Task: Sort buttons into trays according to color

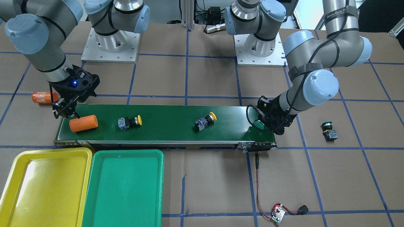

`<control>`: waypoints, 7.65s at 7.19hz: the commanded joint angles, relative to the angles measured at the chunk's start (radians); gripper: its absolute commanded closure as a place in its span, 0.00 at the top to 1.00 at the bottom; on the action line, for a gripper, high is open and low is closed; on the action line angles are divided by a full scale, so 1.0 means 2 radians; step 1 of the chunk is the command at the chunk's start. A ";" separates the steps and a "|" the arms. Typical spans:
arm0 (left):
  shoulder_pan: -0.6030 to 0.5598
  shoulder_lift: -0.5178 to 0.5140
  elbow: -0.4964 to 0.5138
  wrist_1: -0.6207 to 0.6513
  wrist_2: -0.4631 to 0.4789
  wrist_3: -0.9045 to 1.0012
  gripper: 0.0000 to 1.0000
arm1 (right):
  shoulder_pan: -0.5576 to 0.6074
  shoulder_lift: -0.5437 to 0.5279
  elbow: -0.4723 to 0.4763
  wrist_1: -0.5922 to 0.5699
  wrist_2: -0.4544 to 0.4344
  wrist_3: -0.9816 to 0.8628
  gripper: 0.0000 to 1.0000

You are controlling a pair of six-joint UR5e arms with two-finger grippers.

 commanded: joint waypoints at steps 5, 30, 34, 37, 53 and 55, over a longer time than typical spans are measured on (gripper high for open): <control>-0.051 0.000 -0.050 0.140 0.010 0.136 0.34 | 0.073 0.074 -0.004 -0.078 -0.039 -0.107 1.00; 0.244 -0.066 -0.015 0.123 0.053 -0.140 0.00 | -0.040 0.102 -0.087 0.005 -0.026 -0.164 1.00; 0.102 0.030 -0.017 0.024 0.048 -0.089 0.00 | 0.008 0.075 -0.001 -0.124 -0.022 -0.248 1.00; -0.020 0.049 -0.020 0.009 0.029 0.055 0.00 | 0.059 0.078 0.001 -0.124 -0.030 -0.248 1.00; -0.064 0.057 0.076 -0.031 -0.003 -0.007 1.00 | 0.143 0.107 -0.003 -0.145 -0.048 -0.145 0.00; -0.064 0.070 0.134 -0.128 0.002 -0.180 1.00 | 0.118 0.109 -0.032 -0.144 -0.045 -0.143 0.00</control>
